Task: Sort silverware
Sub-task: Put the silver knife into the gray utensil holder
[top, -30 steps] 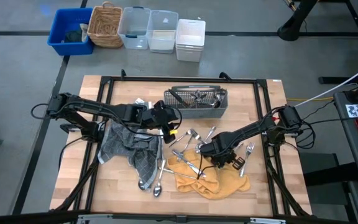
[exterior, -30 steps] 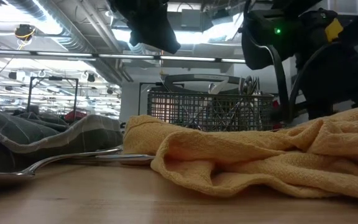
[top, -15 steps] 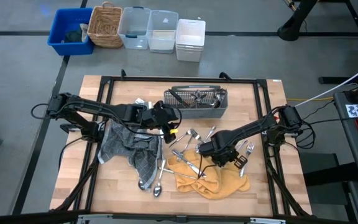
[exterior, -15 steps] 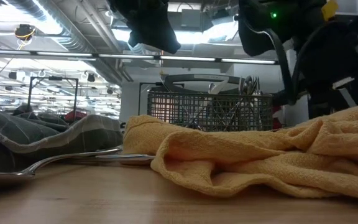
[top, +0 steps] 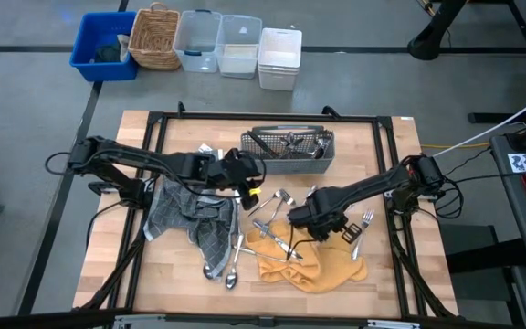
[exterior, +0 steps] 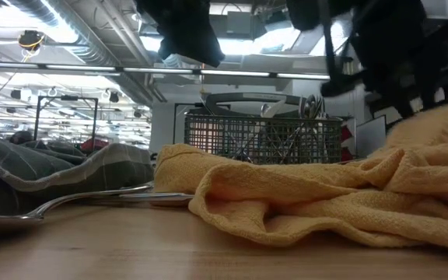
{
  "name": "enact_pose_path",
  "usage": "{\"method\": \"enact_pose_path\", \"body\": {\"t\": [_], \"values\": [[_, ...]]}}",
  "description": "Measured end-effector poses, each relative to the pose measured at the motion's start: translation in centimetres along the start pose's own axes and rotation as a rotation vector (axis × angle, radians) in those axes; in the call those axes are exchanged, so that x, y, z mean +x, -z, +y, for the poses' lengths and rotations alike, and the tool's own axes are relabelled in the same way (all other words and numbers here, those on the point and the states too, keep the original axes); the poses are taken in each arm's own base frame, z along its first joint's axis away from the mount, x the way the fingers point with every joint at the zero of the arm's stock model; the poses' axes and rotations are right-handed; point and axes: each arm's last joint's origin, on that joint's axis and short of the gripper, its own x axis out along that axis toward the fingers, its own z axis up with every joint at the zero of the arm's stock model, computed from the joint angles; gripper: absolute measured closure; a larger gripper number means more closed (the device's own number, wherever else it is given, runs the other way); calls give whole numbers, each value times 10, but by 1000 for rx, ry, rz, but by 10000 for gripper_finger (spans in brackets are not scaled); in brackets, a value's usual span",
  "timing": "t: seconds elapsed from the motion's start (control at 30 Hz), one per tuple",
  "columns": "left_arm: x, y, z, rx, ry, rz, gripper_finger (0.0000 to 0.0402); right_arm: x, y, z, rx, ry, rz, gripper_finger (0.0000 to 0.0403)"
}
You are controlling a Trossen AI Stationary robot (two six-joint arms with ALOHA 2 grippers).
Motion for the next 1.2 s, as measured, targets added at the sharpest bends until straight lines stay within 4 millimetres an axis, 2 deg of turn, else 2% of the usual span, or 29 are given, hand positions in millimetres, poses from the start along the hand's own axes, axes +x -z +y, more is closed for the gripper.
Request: {"method": "enact_pose_path", "body": {"t": [0.13, 0.43, 0.67, 0.8, 0.97, 1.2], "values": [[-10, -4, 3, -11, 6, -17, 306, -16, -1, -1, -1, 74, 12, 359], [-59, -13, 18, -39, 30, -76, 306, -49, 2, -2, 11, 278, 69, 359], [-92, -11, 29, -29, 40, -79, 306, -78, 1, -4, 31, 460, 55, 359], [-104, -8, 33, -19, 45, -65, 306, -95, -2, -7, 36, 587, 17, 359], [-115, -8, 37, -76, 53, -78, 306, -114, -9, -24, 77, 718, -152, 359], [-130, -6, 45, -179, 47, -94, 306, -141, -7, -65, 238, 891, -442, 359]]}}
